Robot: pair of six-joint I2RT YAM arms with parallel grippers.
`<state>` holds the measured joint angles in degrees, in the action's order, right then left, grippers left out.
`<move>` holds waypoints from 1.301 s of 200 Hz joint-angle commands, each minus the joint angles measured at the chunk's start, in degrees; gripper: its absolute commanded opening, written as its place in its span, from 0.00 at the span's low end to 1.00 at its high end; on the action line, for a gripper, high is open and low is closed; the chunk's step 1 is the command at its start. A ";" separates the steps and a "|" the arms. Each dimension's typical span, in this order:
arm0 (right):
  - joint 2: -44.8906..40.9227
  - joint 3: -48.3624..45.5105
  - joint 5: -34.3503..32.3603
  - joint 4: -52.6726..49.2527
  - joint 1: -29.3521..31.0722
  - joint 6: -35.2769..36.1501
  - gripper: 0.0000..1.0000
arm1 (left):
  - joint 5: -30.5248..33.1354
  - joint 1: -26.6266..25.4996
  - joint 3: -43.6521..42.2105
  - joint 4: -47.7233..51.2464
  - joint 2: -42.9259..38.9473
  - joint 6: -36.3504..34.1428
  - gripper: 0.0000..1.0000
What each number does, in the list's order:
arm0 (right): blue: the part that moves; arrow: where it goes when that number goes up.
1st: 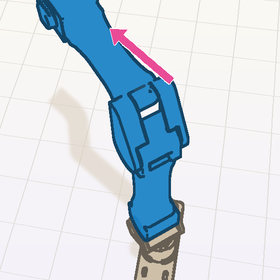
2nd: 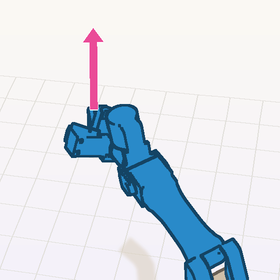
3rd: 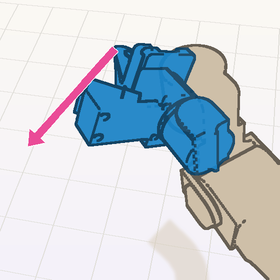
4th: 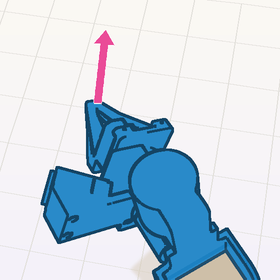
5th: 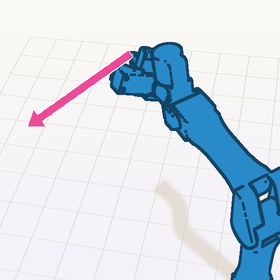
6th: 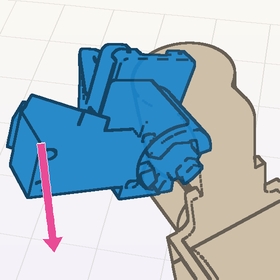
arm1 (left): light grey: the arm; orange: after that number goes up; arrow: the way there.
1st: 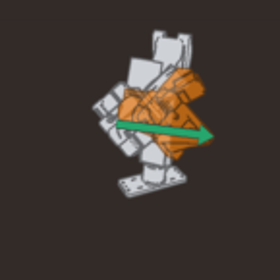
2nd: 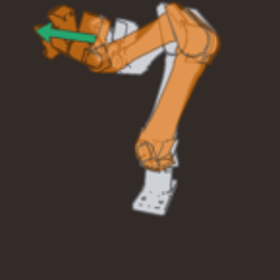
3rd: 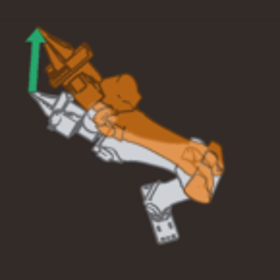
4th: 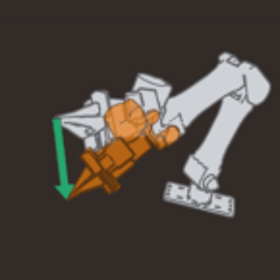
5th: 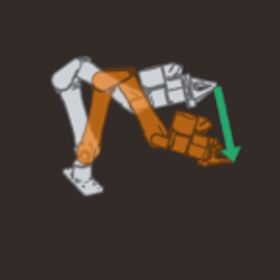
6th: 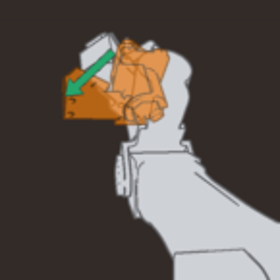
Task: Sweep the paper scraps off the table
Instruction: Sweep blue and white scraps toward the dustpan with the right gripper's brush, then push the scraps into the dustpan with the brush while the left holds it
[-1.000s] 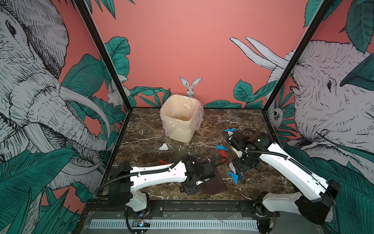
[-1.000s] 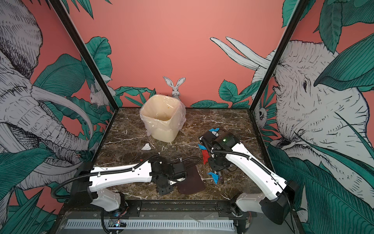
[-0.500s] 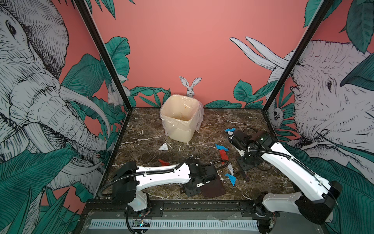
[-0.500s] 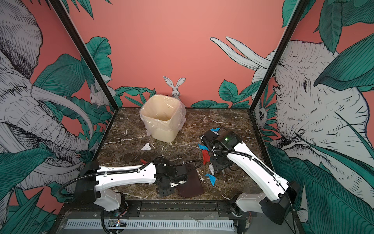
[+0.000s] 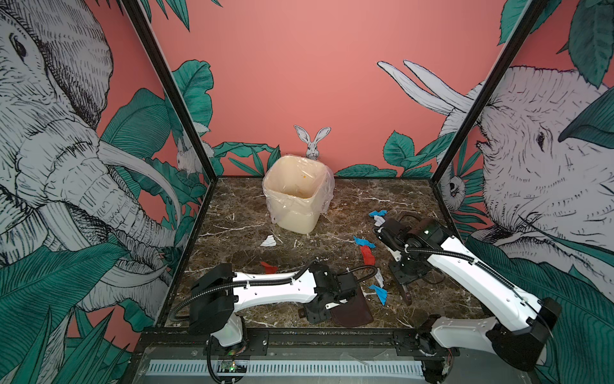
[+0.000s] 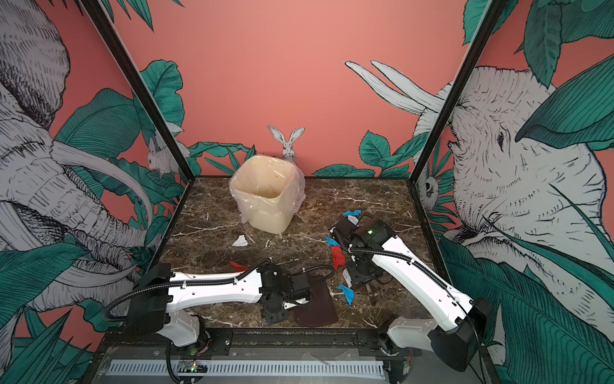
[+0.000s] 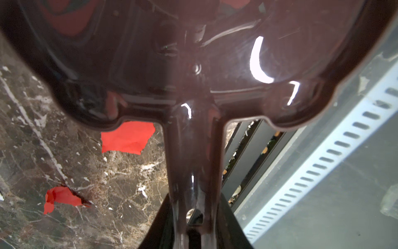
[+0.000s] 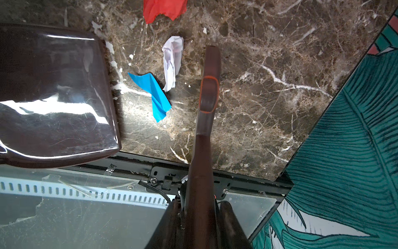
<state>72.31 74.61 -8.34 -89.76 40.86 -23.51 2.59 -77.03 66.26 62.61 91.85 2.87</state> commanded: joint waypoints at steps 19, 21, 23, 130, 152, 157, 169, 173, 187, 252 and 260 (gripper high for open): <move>1.11 0.19 0.60 1.23 -0.08 1.68 0.00 | -2.12 2.29 0.84 -0.51 1.96 -1.17 0.00; 1.15 0.19 0.60 1.27 -0.08 1.70 0.00 | -2.23 2.36 0.88 -0.50 2.04 -1.22 0.00; 1.20 0.19 0.65 1.30 -0.08 1.77 0.00 | -2.37 2.47 0.93 -0.50 2.09 -1.32 0.00; 3.83 1.70 6.20 3.44 1.97 2.07 0.00 | -3.98 4.54 2.38 1.09 3.45 -2.97 0.00; 4.39 2.62 7.64 3.87 3.10 1.41 0.00 | -3.76 4.60 2.69 1.45 3.89 -3.14 0.00; 4.44 2.77 8.07 4.09 3.27 1.24 0.00 | -3.73 4.62 2.60 1.51 3.89 -3.16 0.00; 4.46 3.04 8.82 4.64 4.01 0.61 0.00 | -3.63 4.65 2.65 1.51 3.97 -3.17 0.00; 4.49 3.15 9.11 4.80 4.11 0.42 0.00 | -3.57 4.61 2.65 1.49 4.03 -3.22 0.00; 4.66 3.60 10.28 5.27 4.79 -0.19 0.00 | -3.56 4.62 2.78 1.63 4.12 -3.23 0.00; 4.70 6.19 19.10 9.97 7.43 -3.26 0.00 | -3.25 4.79 2.73 1.62 3.94 -3.03 0.00; 4.59 6.70 20.47 10.65 7.60 -3.47 0.00 | -3.21 4.79 2.85 1.62 4.02 -2.93 0.00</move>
<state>76.79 79.68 5.13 -83.29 47.55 -24.67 -0.60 -72.53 67.55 62.59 95.92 0.16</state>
